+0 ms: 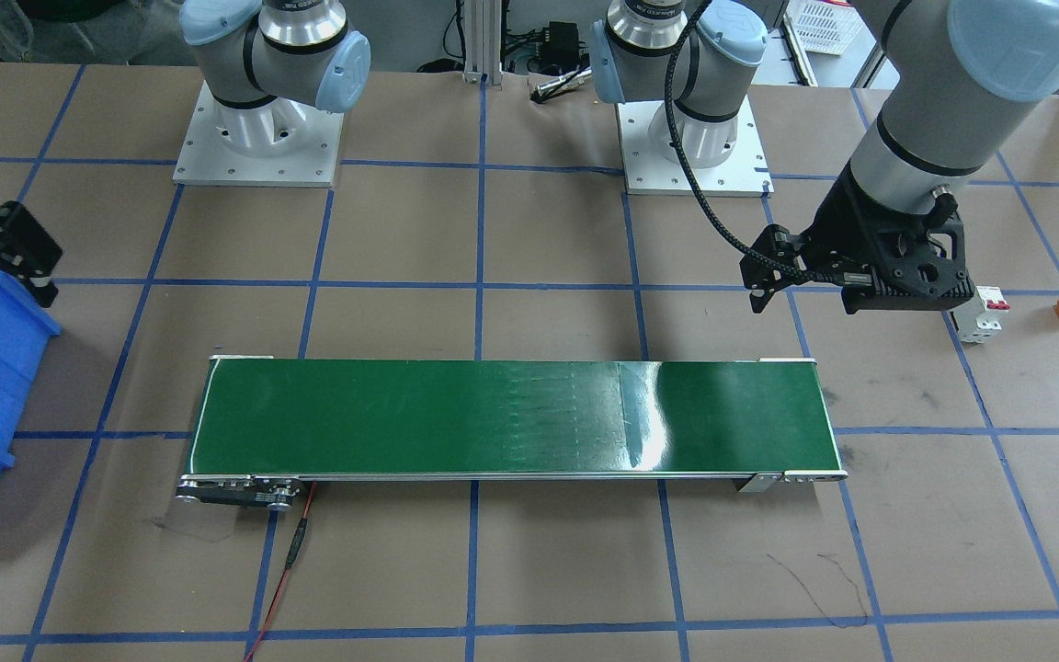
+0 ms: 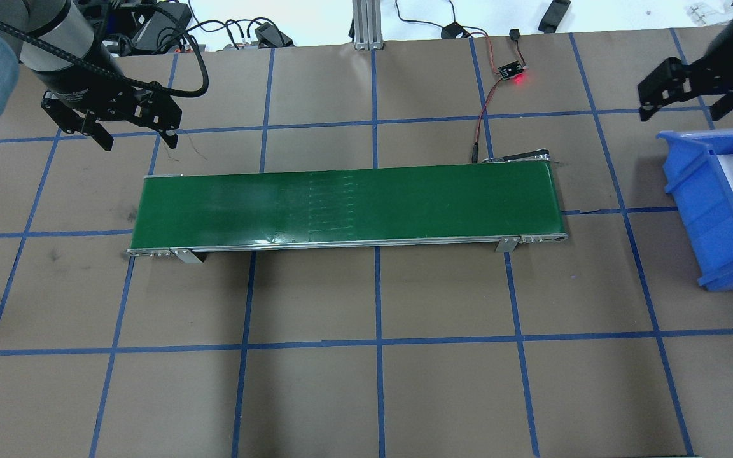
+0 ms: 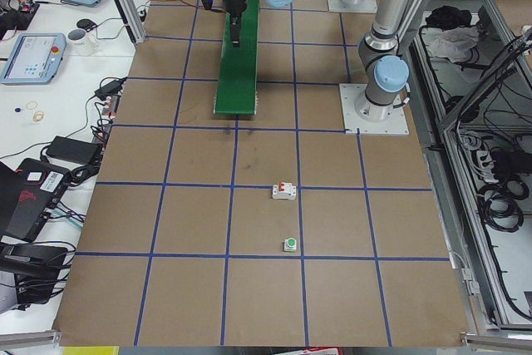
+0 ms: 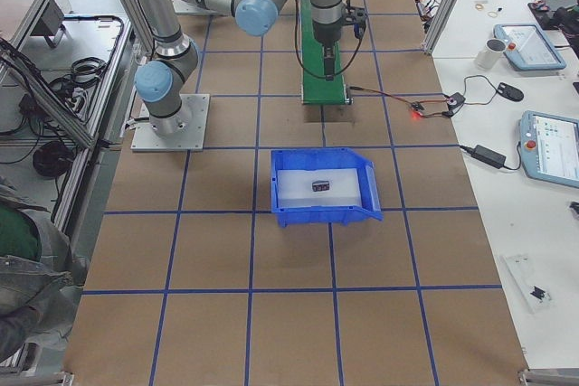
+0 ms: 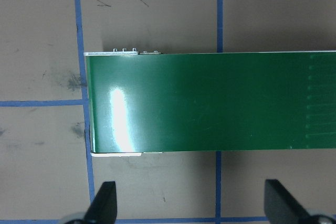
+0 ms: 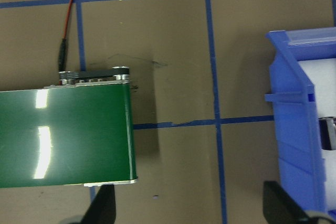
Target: Move capacitor from left to right
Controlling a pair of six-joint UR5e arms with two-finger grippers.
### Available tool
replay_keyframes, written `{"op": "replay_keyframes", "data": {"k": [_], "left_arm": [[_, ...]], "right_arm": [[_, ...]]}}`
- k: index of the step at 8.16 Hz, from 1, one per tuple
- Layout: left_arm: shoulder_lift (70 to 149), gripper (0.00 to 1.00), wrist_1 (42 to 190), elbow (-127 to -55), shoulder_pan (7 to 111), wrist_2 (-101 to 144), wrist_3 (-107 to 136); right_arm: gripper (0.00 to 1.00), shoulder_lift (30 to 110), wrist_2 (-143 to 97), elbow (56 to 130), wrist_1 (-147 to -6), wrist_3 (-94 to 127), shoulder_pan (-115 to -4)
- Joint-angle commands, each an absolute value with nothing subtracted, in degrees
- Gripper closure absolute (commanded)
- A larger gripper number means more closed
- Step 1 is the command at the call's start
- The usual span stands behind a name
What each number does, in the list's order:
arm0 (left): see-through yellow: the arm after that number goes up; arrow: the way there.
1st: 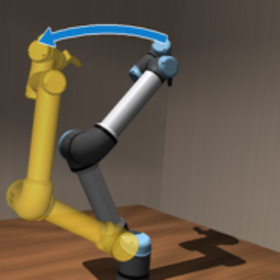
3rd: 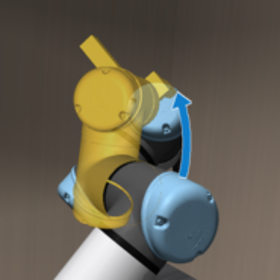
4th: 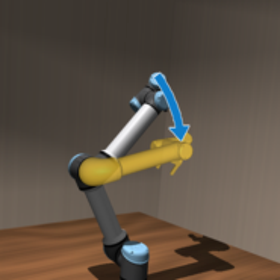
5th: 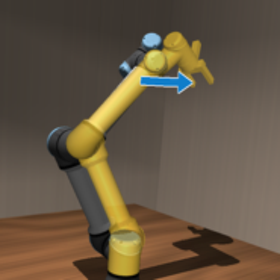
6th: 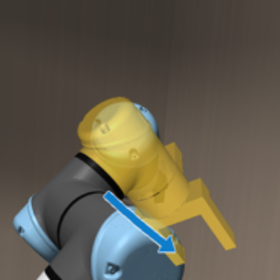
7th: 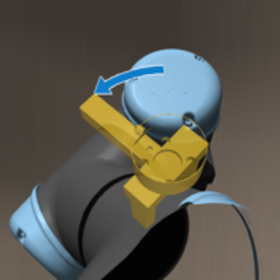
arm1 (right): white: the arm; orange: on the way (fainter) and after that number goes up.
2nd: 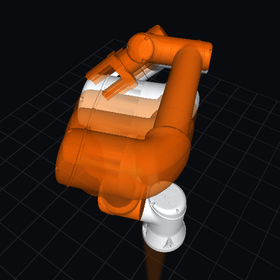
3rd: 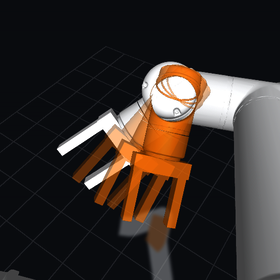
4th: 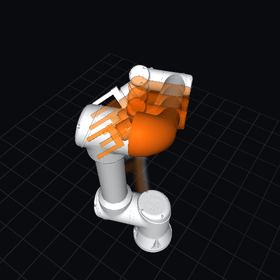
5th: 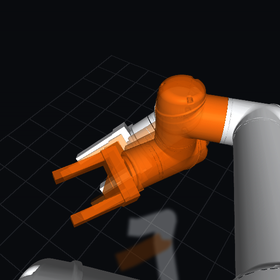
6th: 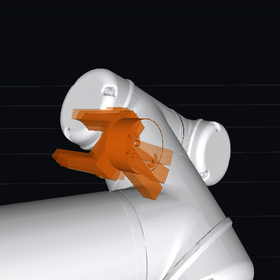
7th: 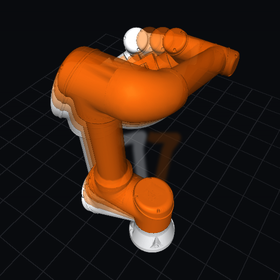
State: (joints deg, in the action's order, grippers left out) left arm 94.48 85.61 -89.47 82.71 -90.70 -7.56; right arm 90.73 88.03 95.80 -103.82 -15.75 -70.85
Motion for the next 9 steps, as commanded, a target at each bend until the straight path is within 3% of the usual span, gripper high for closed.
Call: {"op": "replay_keyframes", "data": {"k": [1, 9], "left_arm": [[94.5, 0.0, 85.6, -89.5, 82.7, -90.7, -7.6], [94.5, 0.0, 85.6, -89.4, 82.7, -90.7, -7.6]], "right_arm": [[0.0, 91.3, 88.2, 95.9, -103.1, -5.1, -82.4], [0.0, 90.5, 89.7, 96.0, -103.0, 1.1, -90.0]]}}
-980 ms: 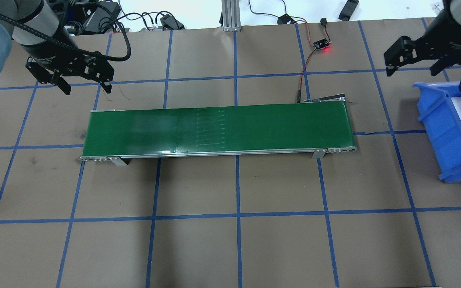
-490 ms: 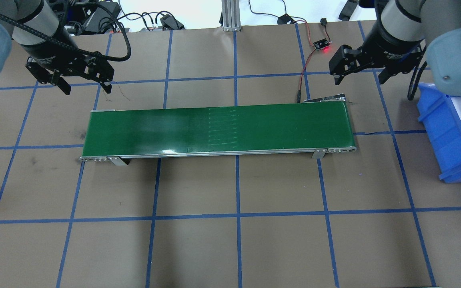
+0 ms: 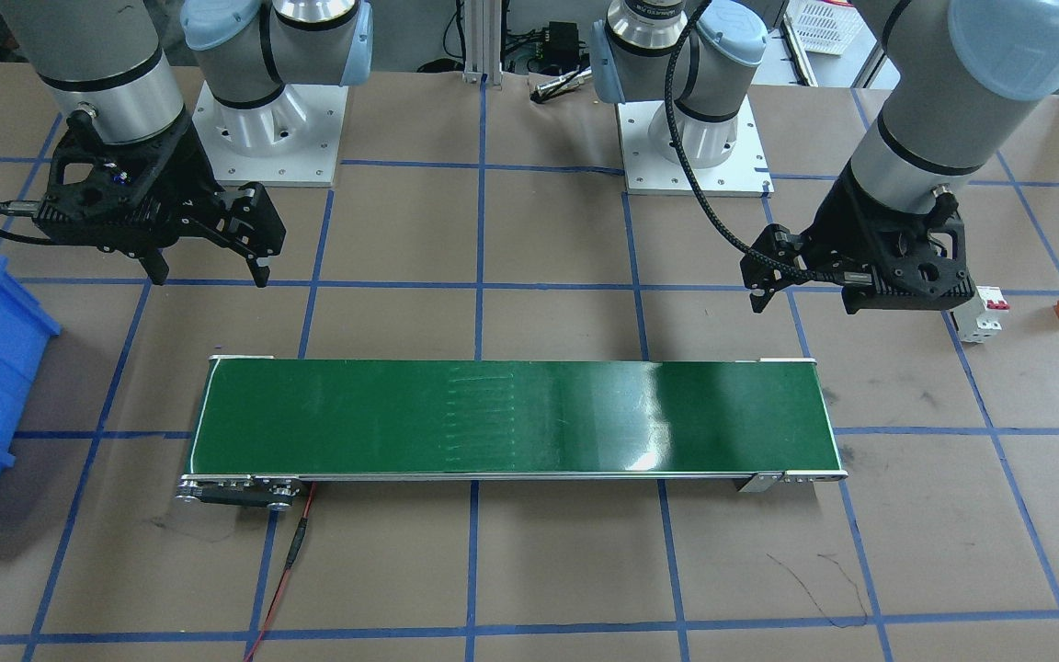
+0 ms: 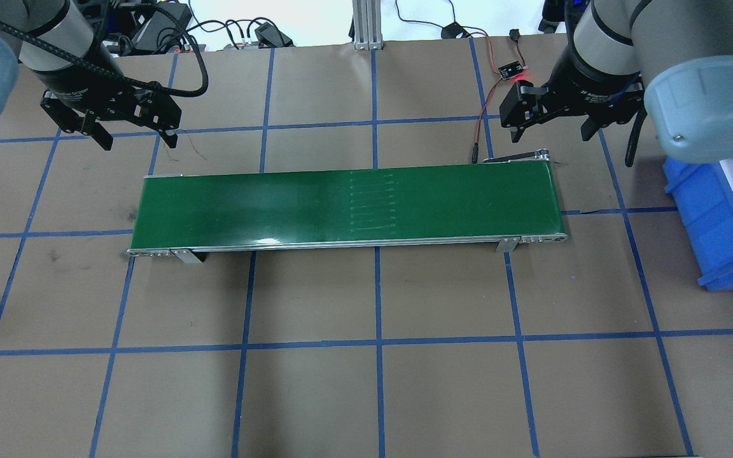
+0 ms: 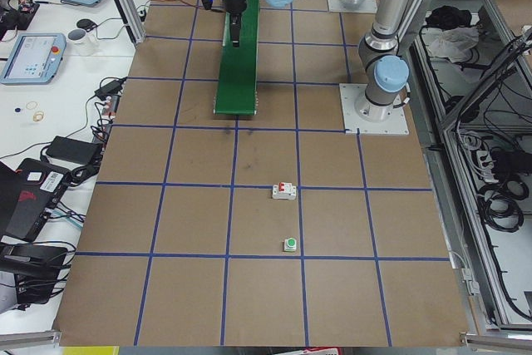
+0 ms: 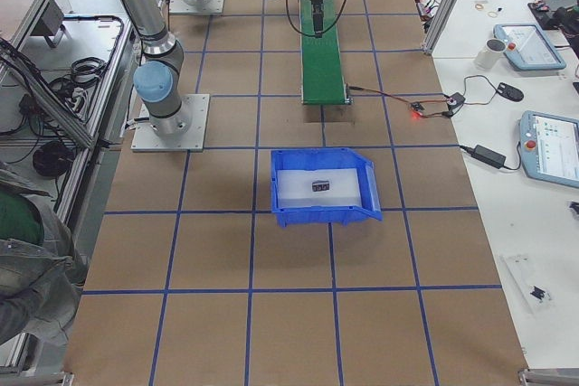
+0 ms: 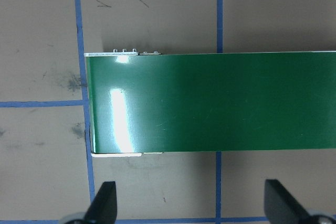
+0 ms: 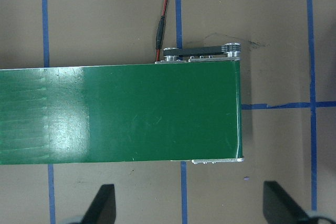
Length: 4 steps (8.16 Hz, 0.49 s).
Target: Move capacitor from left to right
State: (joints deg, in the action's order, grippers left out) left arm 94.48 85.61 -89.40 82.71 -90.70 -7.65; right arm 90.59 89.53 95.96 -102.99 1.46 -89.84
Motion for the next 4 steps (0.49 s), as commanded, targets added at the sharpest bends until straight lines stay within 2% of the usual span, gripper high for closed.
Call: {"op": "replay_keyframes", "data": {"k": [1, 4], "left_arm": [[94.5, 0.0, 85.6, -89.4, 82.6, -90.7, -7.6], [94.5, 0.0, 85.6, -89.4, 82.6, -90.7, -7.6]], "right_arm": [[0.0, 90.5, 89.7, 96.0, -103.0, 1.1, -90.0], [0.0, 90.6, 90.2, 95.9, -103.0, 0.8, -90.0]]}}
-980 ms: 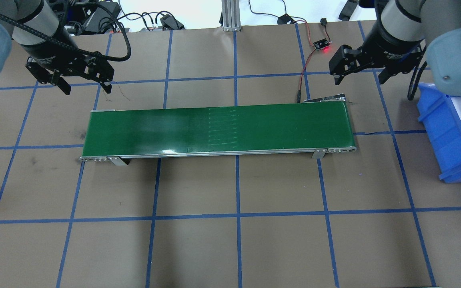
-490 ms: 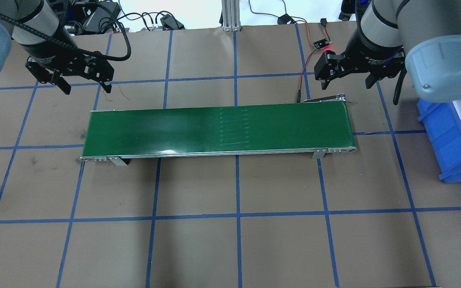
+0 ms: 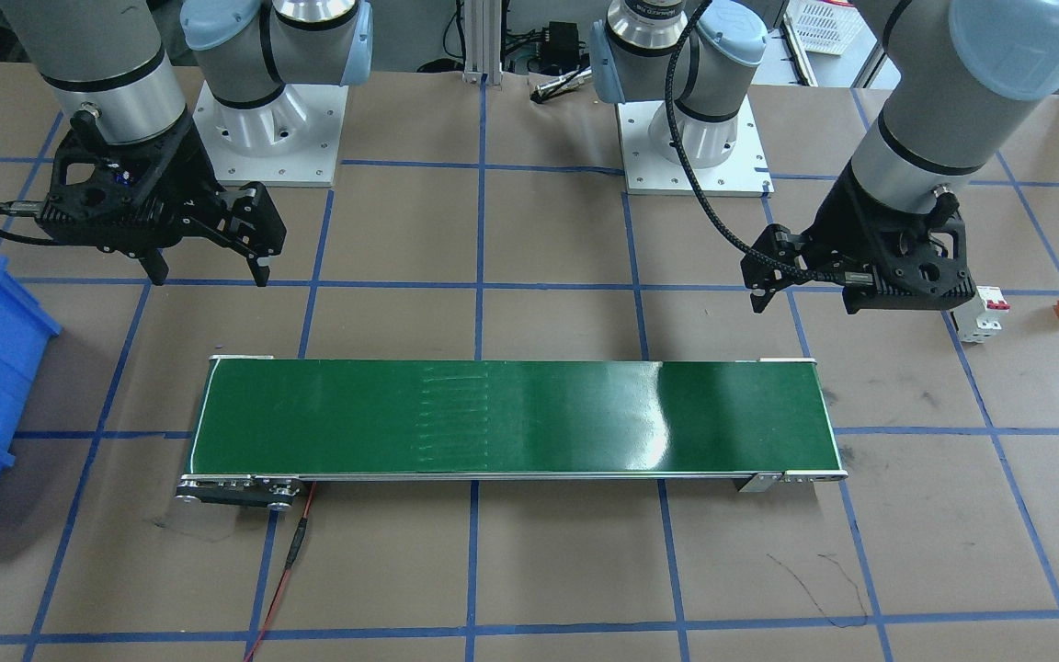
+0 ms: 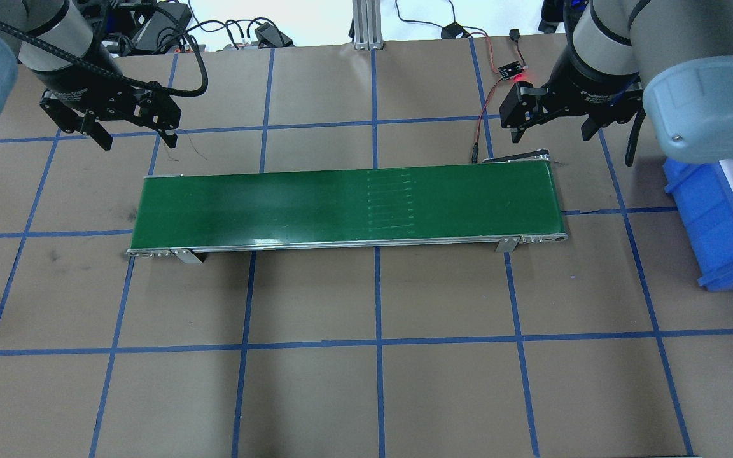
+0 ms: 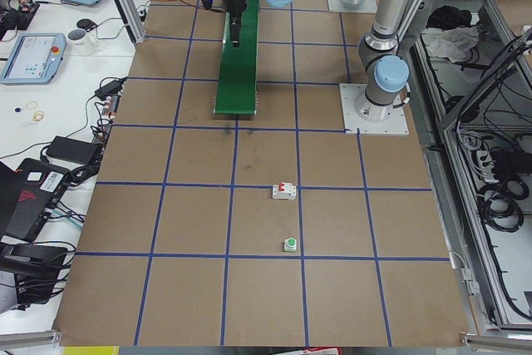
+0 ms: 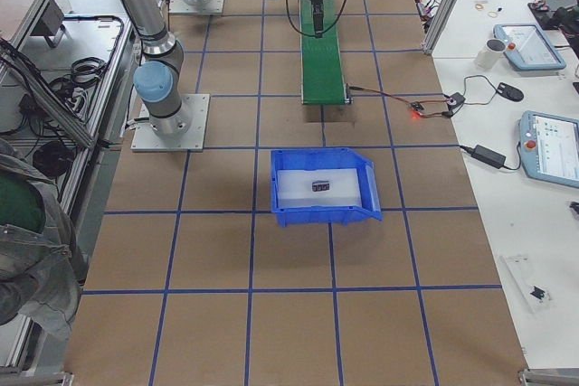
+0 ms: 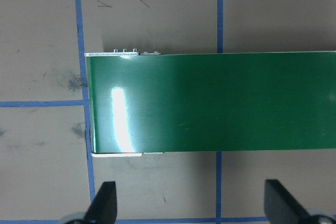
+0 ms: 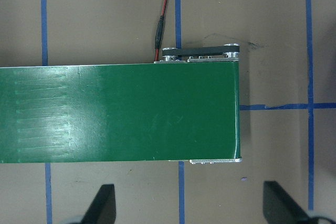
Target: Move capacitor from left to right
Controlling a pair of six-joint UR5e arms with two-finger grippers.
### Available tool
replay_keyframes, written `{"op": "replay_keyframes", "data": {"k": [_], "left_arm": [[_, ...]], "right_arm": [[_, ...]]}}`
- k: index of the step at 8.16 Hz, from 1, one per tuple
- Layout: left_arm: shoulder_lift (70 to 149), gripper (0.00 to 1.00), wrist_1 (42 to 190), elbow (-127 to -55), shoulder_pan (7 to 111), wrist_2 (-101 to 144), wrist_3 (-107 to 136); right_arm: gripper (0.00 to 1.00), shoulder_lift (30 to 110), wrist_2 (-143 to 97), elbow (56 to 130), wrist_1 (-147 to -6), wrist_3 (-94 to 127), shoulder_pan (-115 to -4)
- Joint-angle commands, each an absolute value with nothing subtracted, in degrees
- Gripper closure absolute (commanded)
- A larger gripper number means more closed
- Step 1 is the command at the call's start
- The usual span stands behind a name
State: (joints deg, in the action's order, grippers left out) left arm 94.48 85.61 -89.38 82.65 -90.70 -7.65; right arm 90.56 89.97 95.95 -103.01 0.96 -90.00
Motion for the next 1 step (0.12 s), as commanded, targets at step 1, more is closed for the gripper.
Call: {"op": "replay_keyframes", "data": {"k": [1], "left_arm": [[94.5, 0.0, 85.6, -89.4, 82.6, -90.7, -7.6]], "right_arm": [[0.0, 90.6, 90.2, 95.9, -103.0, 0.8, -90.0]]}}
